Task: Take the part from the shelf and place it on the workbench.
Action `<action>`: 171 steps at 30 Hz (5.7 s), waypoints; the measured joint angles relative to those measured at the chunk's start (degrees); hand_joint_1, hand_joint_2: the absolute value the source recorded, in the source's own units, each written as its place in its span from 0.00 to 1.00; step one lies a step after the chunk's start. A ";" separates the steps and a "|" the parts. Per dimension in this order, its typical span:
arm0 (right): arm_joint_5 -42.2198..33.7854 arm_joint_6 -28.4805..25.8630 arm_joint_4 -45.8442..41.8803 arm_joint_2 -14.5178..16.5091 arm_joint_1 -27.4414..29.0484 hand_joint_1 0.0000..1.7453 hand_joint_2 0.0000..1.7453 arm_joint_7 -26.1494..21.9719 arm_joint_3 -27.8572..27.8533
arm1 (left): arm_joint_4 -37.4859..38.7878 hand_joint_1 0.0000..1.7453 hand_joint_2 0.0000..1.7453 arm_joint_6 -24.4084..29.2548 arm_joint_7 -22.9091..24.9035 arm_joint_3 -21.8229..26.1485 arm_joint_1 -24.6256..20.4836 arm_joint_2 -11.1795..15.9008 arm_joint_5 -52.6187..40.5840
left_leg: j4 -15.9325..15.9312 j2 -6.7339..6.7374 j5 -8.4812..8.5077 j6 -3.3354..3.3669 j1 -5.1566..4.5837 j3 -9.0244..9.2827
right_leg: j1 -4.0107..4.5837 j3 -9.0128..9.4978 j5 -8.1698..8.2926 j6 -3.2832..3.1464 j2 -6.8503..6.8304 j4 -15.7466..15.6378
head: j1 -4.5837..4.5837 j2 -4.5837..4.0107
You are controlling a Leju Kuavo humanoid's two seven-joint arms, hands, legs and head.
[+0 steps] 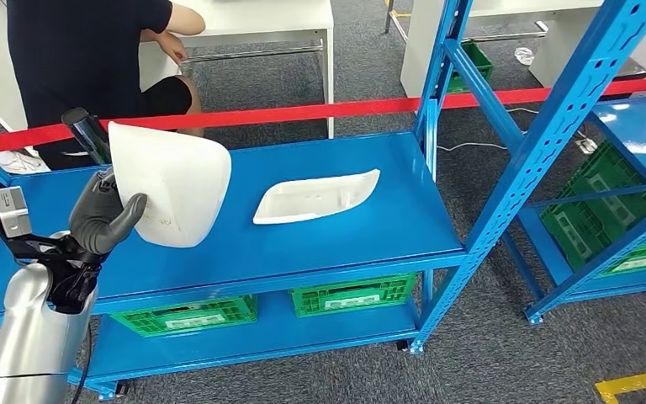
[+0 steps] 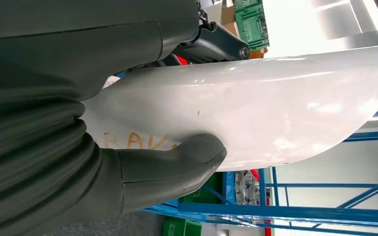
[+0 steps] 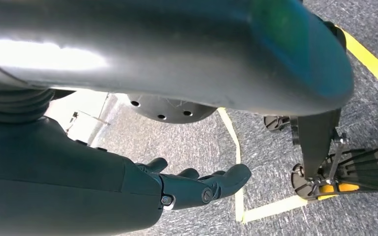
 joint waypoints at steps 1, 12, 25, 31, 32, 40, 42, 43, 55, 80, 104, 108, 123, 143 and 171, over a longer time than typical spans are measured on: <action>-0.14 0.00 0.00 0.03 0.00 0.00 0.00 -0.01 0.00 | -0.03 1.00 1.00 -0.09 0.27 -0.36 -0.45 0.07 0.13 | -0.24 0.00 0.34 0.23 -0.06 0.01 | 0.00 0.12 0.31 0.30 0.02 -0.29 | -0.02 0.00; -1.18 -0.02 -0.02 0.07 -0.05 0.00 0.00 0.01 0.00 | 0.15 1.00 1.00 0.07 1.21 -4.67 -2.08 -0.80 -1.19 | 0.49 0.98 2.52 1.02 0.26 -2.52 | 0.62 0.76 -5.01 0.24 -0.70 6.06 | 0.28 0.00; -1.81 0.02 -0.02 0.11 -0.04 0.00 0.00 0.01 -0.07 | 0.02 1.00 1.00 0.96 -2.25 -6.38 2.00 -0.28 -9.06 | 15.25 0.49 -6.00 -1.16 -0.05 -7.01 | 1.50 -1.70 -1.30 -3.64 -0.67 2.43 | -0.24 0.00; -1.47 0.02 -0.02 0.17 0.00 0.00 0.00 -0.01 -0.07 | -0.60 1.00 1.00 0.96 -2.32 -7.40 2.37 -0.34 -10.58 | 0.71 0.31 -1.96 0.49 -1.25 1.92 | 1.48 -2.85 1.94 -1.83 -0.60 1.51 | -0.38 0.00; -1.42 0.02 -0.01 0.19 0.03 0.00 0.00 -0.02 -0.07 | -0.64 1.00 1.00 0.95 -2.34 -7.51 2.38 -0.36 -10.89 | 0.50 0.28 -1.39 0.99 -1.19 1.42 | 1.41 -2.84 2.47 -1.39 -0.61 1.14 | -0.46 0.00; -1.56 0.02 0.01 0.28 -0.01 0.00 0.00 0.18 -0.07 | -1.08 1.00 1.00 0.96 -2.60 -8.89 2.68 -0.78 -13.03 | 0.54 0.61 4.19 2.86 -1.16 -4.68 | 1.69 -5.01 -8.32 -0.19 -0.65 16.60 | -0.24 0.00; -1.60 0.02 -0.01 0.28 -0.05 0.00 0.00 0.19 -0.07 | -1.31 1.00 1.00 0.95 -2.75 -9.00 2.75 -0.82 -13.04 | 1.20 0.66 5.11 2.58 -1.19 -6.41 | 1.81 -0.09 -5.96 -0.56 -0.67 11.85 | -0.24 0.00; -1.70 0.02 -0.03 0.26 -0.11 0.00 0.00 0.21 -0.07 | -1.42 1.00 1.00 0.94 -2.82 -9.10 2.67 -0.80 -13.04 | 1.62 0.67 5.45 2.36 -1.26 -7.11 | 1.96 3.11 -6.09 -0.89 -0.67 7.72 | -0.24 0.00; -2.43 0.02 -0.08 0.25 -0.18 0.00 0.00 -0.17 -0.83 | 1.26 1.00 1.00 0.86 -4.02 -11.09 -0.52 0.15 -12.81 | 17.10 0.40 -2.85 -1.09 -0.77 -11.09 | 2.03 1.60 -2.18 -3.94 -0.99 0.22 | -0.79 0.00; -2.14 0.01 -0.22 0.05 -0.29 0.00 0.00 0.53 -1.05 | -3.14 1.00 1.00 1.78 -3.67 -11.28 3.16 -0.44 -14.42 | 2.87 0.27 6.51 0.85 -1.52 -10.01 | 2.54 6.90 -5.77 -3.37 -1.08 -0.76 | -0.60 0.00; -3.51 0.04 -0.28 0.33 -0.27 0.00 0.00 0.90 -2.84 | -0.59 1.00 1.00 2.29 -3.68 -10.78 0.63 -1.77 -15.70 | 1.56 0.37 6.58 2.92 -1.68 -8.26 | 2.16 3.89 -6.15 -0.83 -1.00 7.39 | -0.44 0.00; -3.42 0.03 -0.32 0.36 -0.43 0.00 0.00 0.65 -2.82 | -1.71 1.00 1.00 2.32 -3.25 -9.85 0.67 -1.14 -16.03 | 1.57 0.41 8.53 1.53 -1.64 -9.12 | 2.69 8.31 -7.34 -1.93 -0.94 -0.32 | -0.61 0.00; -2.47 0.02 -0.32 0.70 -0.32 0.00 0.00 0.43 -2.73 | -3.34 1.00 1.00 1.81 -2.85 -8.96 1.47 -0.38 -15.72 | -0.22 0.11 -1.19 1.24 -1.52 1.78 | 2.43 -1.19 2.37 -1.54 -1.57 -0.35 | -0.79 0.00; -3.15 0.00 -0.39 1.50 -0.10 0.00 0.00 0.79 -2.85 | -1.96 1.00 1.00 2.08 -1.78 -9.89 1.52 0.40 -13.21 | 8.18 0.49 1.15 -0.02 -1.23 -11.47 | 2.45 5.45 -4.42 -3.65 -1.33 -1.01 | -0.90 0.00; 4.40 0.02 -0.34 0.56 0.45 0.00 0.00 1.01 2.06 | -4.47 1.00 1.00 6.01 -0.32 -6.13 10.09 1.14 -16.32 | 1.71 -4.14 2.21 0.48 -1.00 -4.69 | 1.82 3.83 -4.10 -2.35 0.53 0.06 | -0.78 0.00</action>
